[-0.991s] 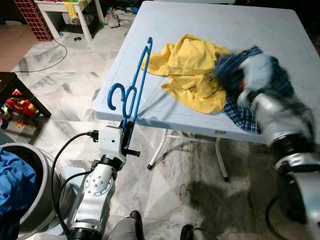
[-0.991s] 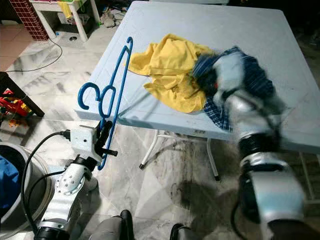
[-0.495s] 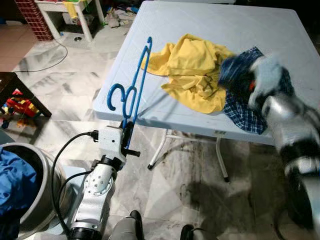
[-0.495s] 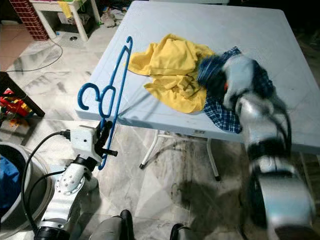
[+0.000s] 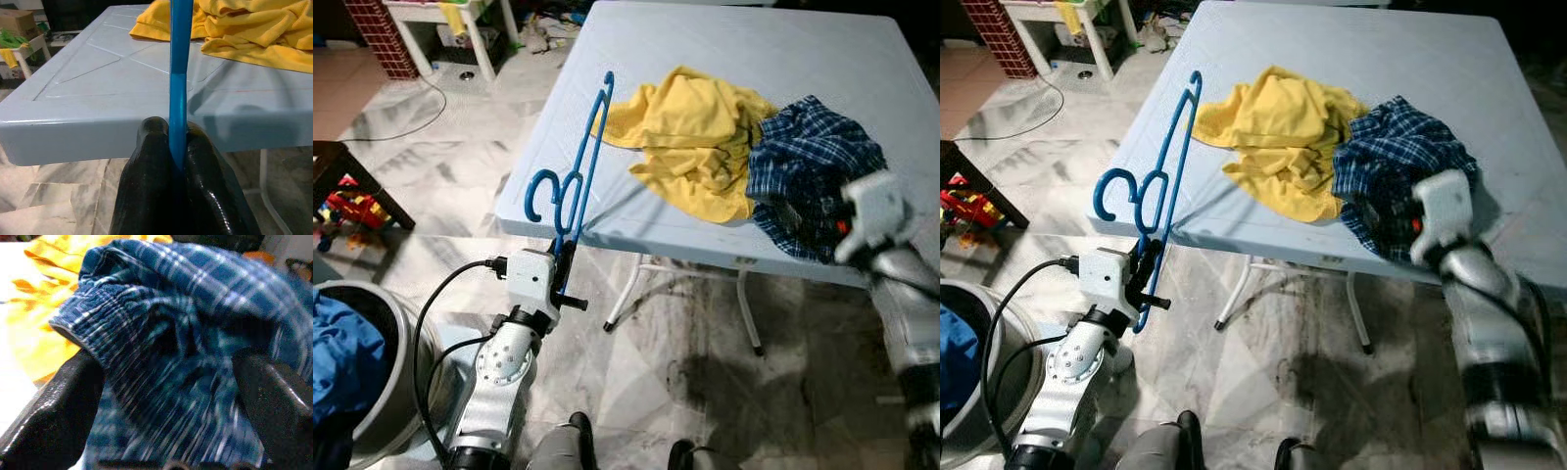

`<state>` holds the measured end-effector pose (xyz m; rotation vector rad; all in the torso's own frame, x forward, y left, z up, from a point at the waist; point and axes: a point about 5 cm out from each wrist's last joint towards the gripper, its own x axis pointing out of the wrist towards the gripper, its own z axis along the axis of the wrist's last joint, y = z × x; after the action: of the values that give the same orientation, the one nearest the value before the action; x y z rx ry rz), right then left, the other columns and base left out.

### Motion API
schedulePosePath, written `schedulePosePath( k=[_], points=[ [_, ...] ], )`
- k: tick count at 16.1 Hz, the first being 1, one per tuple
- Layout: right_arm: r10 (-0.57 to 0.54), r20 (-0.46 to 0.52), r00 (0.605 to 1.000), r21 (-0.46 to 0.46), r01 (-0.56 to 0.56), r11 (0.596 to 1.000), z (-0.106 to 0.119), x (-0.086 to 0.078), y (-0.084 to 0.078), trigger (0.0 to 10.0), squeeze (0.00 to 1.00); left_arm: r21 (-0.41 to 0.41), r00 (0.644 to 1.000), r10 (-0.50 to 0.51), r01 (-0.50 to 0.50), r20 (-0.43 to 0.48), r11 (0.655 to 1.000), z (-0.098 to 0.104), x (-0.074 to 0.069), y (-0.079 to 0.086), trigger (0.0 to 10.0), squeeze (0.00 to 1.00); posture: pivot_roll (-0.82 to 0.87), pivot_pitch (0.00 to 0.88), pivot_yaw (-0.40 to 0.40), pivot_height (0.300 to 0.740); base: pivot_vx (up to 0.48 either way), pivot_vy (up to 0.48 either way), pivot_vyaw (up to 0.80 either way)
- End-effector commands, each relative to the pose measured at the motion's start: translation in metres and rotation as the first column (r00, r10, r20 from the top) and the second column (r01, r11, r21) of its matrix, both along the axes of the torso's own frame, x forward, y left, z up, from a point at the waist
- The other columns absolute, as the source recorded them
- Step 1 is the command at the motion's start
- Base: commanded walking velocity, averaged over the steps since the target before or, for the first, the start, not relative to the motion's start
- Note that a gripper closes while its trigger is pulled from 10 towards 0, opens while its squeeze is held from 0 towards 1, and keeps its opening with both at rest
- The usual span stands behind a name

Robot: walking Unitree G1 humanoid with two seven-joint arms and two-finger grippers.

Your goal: Hang hanger

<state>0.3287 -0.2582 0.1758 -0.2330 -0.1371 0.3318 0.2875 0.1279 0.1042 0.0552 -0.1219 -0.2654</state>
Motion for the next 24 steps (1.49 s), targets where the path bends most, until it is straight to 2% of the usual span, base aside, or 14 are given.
schedulePosePath(
  k=[1,2,3,4,5,6,8,9,10,13,19,24],
  points=[
    [0.069,0.027,0.997,0.030,-0.070,0.997,0.011,-0.004,0.005,10.0,0.00,0.028,0.990,-0.006,0.010,-0.138,1.000,-0.026,-0.003,0.001,10.0,0.00,0.00,0.203,0.055,0.740,0.000,0.000,0.00],
    [0.165,0.007,0.986,0.030,-0.165,0.986,0.014,-0.016,0.008,10.0,0.00,0.038,0.991,-0.024,0.030,-0.134,0.999,-0.024,0.000,-0.001,10.0,0.00,-0.02,0.199,0.066,0.740,0.000,0.000,0.00],
    [0.189,0.005,0.982,0.030,-0.189,0.982,0.015,-0.021,0.007,10.0,0.00,0.067,0.993,-0.028,0.036,-0.118,0.997,-0.023,0.002,-0.002,10.0,0.00,-0.03,0.197,0.071,0.740,0.000,0.000,0.00],
    [0.166,0.024,0.986,0.052,-0.168,0.985,0.020,-0.023,0.004,10.0,0.00,0.085,0.995,-0.032,0.040,-0.099,0.996,-0.021,0.003,-0.003,10.0,0.00,-0.04,0.195,0.075,0.740,0.000,0.000,0.00],
    [0.120,0.058,0.991,0.118,-0.126,0.985,0.028,-0.026,0.000,10.0,0.00,0.080,0.995,-0.033,0.040,-0.093,0.996,-0.020,0.004,-0.005,10.0,0.00,-0.04,0.193,0.077,0.740,0.000,0.000,0.00],
    [0.026,0.120,0.992,0.194,-0.050,0.980,0.038,-0.023,0.000,10.0,0.00,0.076,0.996,-0.021,0.027,-0.083,0.997,-0.018,0.008,-0.005,10.0,0.00,-0.05,0.188,0.077,0.740,0.000,0.000,0.00],
    [-0.027,0.162,0.986,0.257,-0.016,0.966,0.043,-0.020,0.005,10.0,0.00,0.070,0.998,-0.024,0.028,-0.067,0.997,-0.014,0.012,-0.008,10.0,0.00,-0.05,0.183,0.075,0.740,0.000,0.000,0.00],
    [-0.074,0.160,0.984,0.345,0.015,0.938,0.040,-0.015,0.013,10.0,0.00,0.058,0.998,-0.018,0.021,-0.053,0.998,-0.009,0.016,-0.011,10.0,0.00,-0.04,0.175,0.067,0.740,0.000,0.000,0.00],
    [-0.094,0.150,0.984,0.374,0.032,0.927,0.036,-0.013,0.021,10.0,0.00,0.057,0.999,-0.013,0.016,-0.042,0.998,-0.007,0.018,-0.012,10.0,0.00,-0.04,0.173,0.065,0.740,0.000,0.000,0.00],
    [-0.124,0.095,0.988,0.407,0.075,0.910,0.017,-0.009,0.044,10.0,0.00,0.046,0.999,0.030,-0.029,-0.026,0.999,-0.003,0.022,-0.009,10.0,0.00,-0.02,0.167,0.050,0.740,0.000,0.000,0.00],
    [-0.157,0.060,0.986,0.426,0.117,0.897,0.013,0.000,0.048,10.0,0.00,0.038,0.998,0.058,-0.057,-0.027,0.998,-0.001,0.026,-0.009,10.0,0.00,-0.01,0.159,0.046,0.740,0.000,0.000,0.00],
    [-0.158,0.050,0.986,0.435,0.121,0.892,0.007,-0.001,0.052,10.0,0.00,0.041,0.998,0.056,-0.055,-0.031,0.998,-0.001,0.027,-0.011,10.0,0.00,-0.01,0.160,0.051,0.740,-0.257,0.000,-0.53]
  ],
)
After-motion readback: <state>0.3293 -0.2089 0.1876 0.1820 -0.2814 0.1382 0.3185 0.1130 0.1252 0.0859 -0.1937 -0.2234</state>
